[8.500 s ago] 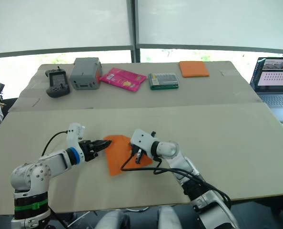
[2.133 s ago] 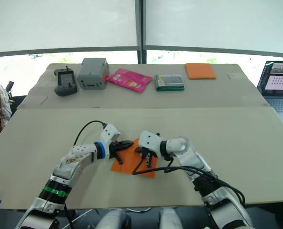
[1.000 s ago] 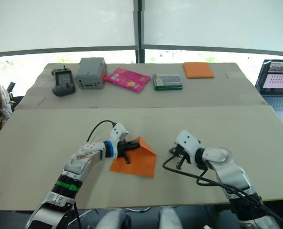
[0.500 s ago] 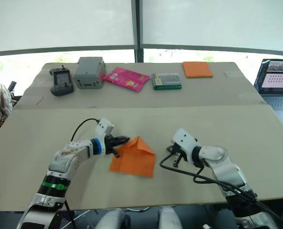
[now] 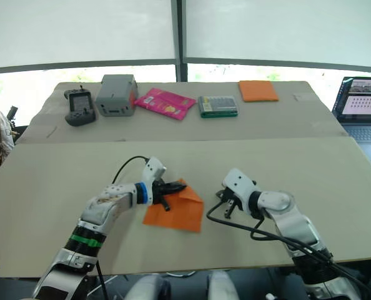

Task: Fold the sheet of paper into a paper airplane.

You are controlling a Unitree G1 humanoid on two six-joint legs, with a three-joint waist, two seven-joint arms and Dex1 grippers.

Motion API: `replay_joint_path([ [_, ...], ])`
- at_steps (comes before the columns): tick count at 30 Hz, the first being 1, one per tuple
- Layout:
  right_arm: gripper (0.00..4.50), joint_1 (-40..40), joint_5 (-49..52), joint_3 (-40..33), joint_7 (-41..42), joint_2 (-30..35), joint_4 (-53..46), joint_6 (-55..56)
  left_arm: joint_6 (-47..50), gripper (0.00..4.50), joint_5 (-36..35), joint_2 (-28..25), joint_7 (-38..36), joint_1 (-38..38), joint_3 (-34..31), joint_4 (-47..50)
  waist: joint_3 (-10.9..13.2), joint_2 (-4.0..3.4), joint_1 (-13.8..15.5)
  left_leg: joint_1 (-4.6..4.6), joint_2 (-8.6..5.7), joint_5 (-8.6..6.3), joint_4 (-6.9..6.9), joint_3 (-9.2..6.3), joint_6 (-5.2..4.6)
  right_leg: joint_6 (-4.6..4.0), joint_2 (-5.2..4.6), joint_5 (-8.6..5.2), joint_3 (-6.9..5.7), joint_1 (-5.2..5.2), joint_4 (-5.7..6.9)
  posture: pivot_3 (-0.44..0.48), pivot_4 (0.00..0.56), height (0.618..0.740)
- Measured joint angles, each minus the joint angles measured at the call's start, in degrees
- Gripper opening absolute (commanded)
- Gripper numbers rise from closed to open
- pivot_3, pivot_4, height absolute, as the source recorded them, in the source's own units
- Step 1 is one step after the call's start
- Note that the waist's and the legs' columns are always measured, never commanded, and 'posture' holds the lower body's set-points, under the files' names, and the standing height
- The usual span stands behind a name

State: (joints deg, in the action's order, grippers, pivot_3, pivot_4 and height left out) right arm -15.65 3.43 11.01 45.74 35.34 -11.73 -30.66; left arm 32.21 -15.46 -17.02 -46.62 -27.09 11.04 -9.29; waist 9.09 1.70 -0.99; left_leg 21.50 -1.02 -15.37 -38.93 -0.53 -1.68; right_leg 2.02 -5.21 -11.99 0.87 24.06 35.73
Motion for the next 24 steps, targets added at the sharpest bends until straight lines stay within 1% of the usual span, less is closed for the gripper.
replay_joint_path([
  [3, 0.00, -0.45, -0.66, 0.98, 0.11, -0.28, 0.43, 1.56, -1.17, 0.03, 0.40, -0.57, -0.22, 0.04, 0.33, -0.21, 0.00, 0.00, -0.05, -0.02, 0.02, 0.00, 0.00, 0.00, 0.00, 0.00, 0.01, 0.00, 0.01, 0.00, 0.00, 0.000, 0.150, 0.740],
  [6, 0.00, -1.87, -1.78, 2.65, 0.49, -1.28, 2.82, 5.42, -1.41, 0.03, 0.34, -0.78, -0.23, 0.23, 0.25, -0.19, 0.00, 0.00, -0.15, -0.05, 0.02, 0.00, 0.01, 0.01, 0.00, 0.00, 0.02, 0.00, 0.00, 0.00, 0.02, 0.000, 0.150, 0.740],
  [11, 0.00, -4.96, -3.75, 6.00, 3.62, -1.58, 7.14, 12.18, -1.74, 0.03, 0.07, -1.17, -0.14, 0.79, -0.06, 0.18, 0.00, 0.00, -0.31, -0.10, 0.01, 0.00, 0.04, 0.03, 0.00, 0.00, 0.02, 0.00, 0.02, -0.02, 0.05, 0.000, 0.150, 0.740],
  [15, 0.00, -6.27, -3.66, 6.58, 7.30, -0.43, 7.63, 13.04, -1.63, 0.03, 0.01, -1.24, 0.30, 1.44, -0.12, 1.16, 0.00, -0.01, -0.04, -0.09, 0.01, 0.00, 0.05, 0.01, 0.00, -0.01, -0.01, 0.00, 0.01, -0.01, 0.06, 0.000, 0.150, 0.740],
  [18, 0.00, -4.65, -1.76, 6.30, 10.91, 2.07, 4.47, 11.48, -1.29, 0.03, -0.37, -1.37, 0.57, 2.38, -0.42, 2.28, 0.00, -0.01, 0.31, -0.03, 0.00, -0.02, 0.04, 0.00, -0.03, 0.00, -0.08, 0.00, -0.01, 0.00, 0.02, 0.000, 0.150, 0.740],
  [20, 0.00, -1.76, 1.05, 5.84, 13.73, 5.34, -0.24, 7.71, -1.21, 0.03, -0.41, -1.43, 0.74, 2.62, -0.52, 2.61, -0.01, -0.02, 0.61, 0.03, -0.02, -0.03, 0.04, -0.04, -0.04, 0.01, -0.13, -0.01, -0.05, 0.00, -0.02, 0.000, 0.150, 0.740],
  [22, 0.00, 2.71, 6.22, 4.32, 16.34, 8.86, -7.41, 0.12, -1.23, 0.03, -0.41, -1.42, 0.94, 2.71, -0.68, 2.71, -0.01, -0.02, 1.18, 0.13, -0.02, -0.05, 0.01, -0.11, -0.07, 0.01, -0.16, -0.01, -0.10, 0.00, -0.08, 0.000, 0.150, 0.740],
  [24, 0.00, 6.35, 10.95, 3.62, 17.58, 10.33, -12.58, -6.73, -1.24, 0.03, -0.39, -1.45, 1.03, 2.72, -0.89, 2.59, 0.00, 0.00, 1.45, 0.15, -0.02, -0.05, -0.02, -0.13, -0.07, 0.01, -0.16, -0.01, -0.11, -0.01, -0.10, 0.000, 0.150, 0.740],
])
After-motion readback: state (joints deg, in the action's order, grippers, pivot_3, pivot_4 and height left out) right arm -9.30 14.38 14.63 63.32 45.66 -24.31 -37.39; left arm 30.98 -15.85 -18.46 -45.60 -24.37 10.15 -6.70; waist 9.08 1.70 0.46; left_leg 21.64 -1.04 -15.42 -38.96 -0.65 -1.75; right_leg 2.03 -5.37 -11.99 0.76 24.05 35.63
